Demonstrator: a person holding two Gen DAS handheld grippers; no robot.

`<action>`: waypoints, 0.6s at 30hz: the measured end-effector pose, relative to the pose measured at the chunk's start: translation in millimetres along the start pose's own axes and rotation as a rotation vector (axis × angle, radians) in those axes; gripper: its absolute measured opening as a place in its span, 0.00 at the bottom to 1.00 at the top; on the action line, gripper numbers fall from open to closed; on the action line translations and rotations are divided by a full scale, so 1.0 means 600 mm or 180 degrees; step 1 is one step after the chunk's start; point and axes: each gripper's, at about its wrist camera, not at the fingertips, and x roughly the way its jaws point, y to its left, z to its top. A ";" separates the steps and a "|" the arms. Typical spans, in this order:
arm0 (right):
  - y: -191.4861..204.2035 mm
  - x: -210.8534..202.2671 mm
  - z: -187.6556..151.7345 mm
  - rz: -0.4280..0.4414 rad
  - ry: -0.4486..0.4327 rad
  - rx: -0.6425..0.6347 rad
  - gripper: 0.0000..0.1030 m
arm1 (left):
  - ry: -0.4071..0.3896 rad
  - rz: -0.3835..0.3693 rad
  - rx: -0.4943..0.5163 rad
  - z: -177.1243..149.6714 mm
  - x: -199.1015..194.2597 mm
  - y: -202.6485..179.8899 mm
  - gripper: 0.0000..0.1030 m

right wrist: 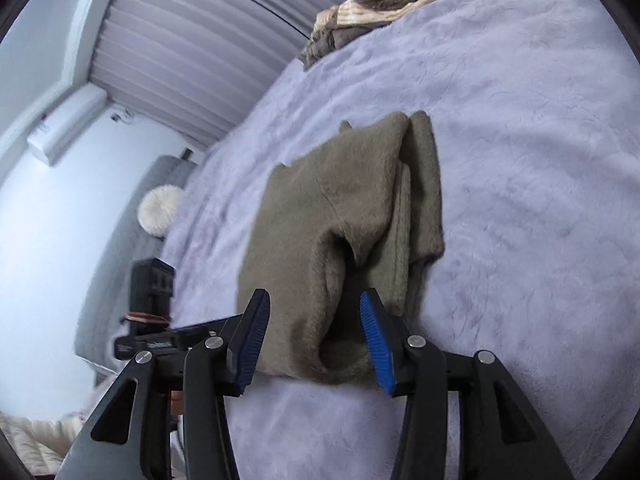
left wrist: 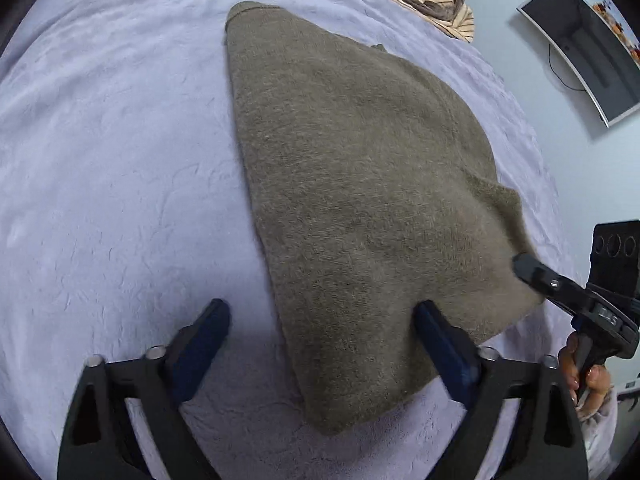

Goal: Fold small clothes
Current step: 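Hold and press the folded edge flat with the right gripper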

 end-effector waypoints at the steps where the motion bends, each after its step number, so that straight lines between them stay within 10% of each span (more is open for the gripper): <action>1: 0.004 0.009 -0.003 -0.0035 0.0072 0.0014 0.06 | 0.0019 -0.0060 0.0063 -0.003 -0.003 -0.010 0.51; 10: -0.052 0.001 -0.067 -0.0209 0.0060 0.0239 0.05 | -0.0187 0.0268 0.0467 -0.054 -0.003 -0.031 0.53; 14: -0.034 -0.009 -0.063 -0.0306 0.0052 0.0140 0.04 | -0.0364 0.0627 0.0486 -0.064 -0.023 -0.030 0.76; 18: -0.023 -0.062 -0.029 -0.0146 -0.0391 0.0144 0.20 | -0.0537 0.0662 0.0503 -0.058 -0.059 -0.016 0.76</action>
